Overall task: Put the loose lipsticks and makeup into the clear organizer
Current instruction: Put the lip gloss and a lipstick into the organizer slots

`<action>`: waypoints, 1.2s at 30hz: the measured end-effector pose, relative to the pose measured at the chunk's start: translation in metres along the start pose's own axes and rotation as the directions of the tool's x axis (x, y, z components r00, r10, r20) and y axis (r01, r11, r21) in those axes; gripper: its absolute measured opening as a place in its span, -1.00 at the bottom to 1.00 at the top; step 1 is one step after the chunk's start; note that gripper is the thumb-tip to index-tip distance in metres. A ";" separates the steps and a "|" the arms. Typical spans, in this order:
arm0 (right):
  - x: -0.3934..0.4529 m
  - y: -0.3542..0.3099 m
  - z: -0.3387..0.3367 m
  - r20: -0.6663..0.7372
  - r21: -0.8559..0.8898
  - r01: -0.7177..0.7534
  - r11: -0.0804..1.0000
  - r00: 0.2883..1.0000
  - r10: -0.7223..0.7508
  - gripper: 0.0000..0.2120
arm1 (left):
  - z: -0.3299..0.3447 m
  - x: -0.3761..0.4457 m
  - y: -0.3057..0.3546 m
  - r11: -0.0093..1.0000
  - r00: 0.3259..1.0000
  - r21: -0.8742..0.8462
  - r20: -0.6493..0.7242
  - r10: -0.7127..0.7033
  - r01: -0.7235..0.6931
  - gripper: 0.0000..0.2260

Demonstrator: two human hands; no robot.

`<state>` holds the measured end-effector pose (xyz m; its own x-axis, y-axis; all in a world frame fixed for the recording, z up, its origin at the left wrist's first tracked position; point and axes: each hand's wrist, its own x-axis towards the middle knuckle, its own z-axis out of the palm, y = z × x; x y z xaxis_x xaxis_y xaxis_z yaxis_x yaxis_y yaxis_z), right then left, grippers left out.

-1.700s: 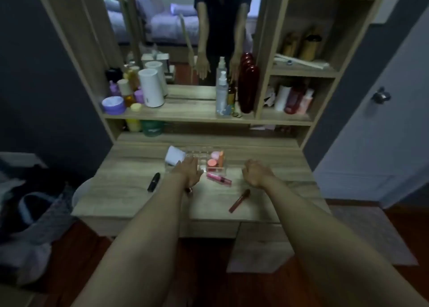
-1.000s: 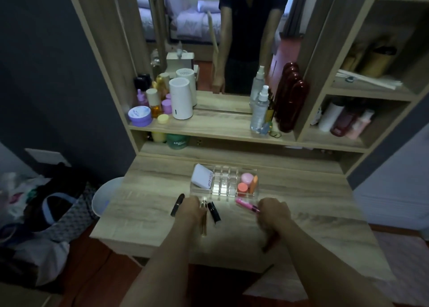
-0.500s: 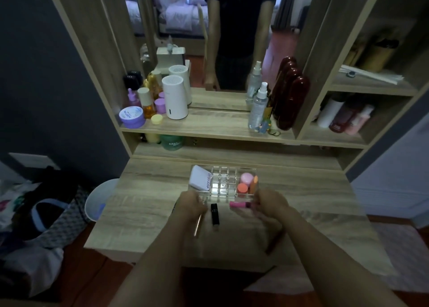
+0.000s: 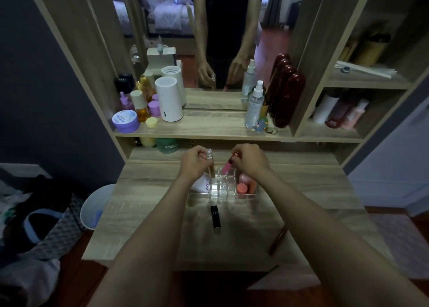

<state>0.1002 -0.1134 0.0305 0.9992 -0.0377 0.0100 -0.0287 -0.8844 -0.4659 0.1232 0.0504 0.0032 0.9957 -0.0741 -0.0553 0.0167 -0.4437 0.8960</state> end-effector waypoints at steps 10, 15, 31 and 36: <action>0.018 -0.001 0.026 0.053 -0.096 -0.016 0.995 0.998 0.022 -0.75 | 0.008 0.023 -0.013 1.000 1.000 -0.004 0.001 0.029 -0.029 -0.81; 0.023 0.000 0.034 0.114 -0.170 0.005 0.985 0.993 0.014 -0.78 | 0.012 0.027 -0.022 0.998 0.999 0.058 0.038 0.028 -0.030 -0.82; 0.026 0.007 0.048 0.166 -0.171 -0.012 0.985 0.985 0.041 -0.72 | 0.033 0.023 -0.029 0.969 1.000 0.246 -0.003 -0.012 0.012 -0.86; 0.017 0.022 0.033 0.144 -0.146 -0.039 0.988 0.988 0.061 -0.57 | 0.034 0.021 -0.029 0.971 0.999 0.235 -0.012 -0.048 0.050 -0.86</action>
<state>0.1174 -0.1186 -0.0085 0.9890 -0.0237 -0.1460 -0.0715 -0.9408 -0.3314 0.1406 0.0317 -0.0392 0.9947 -0.0419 -0.0934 0.0446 -0.6441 0.7636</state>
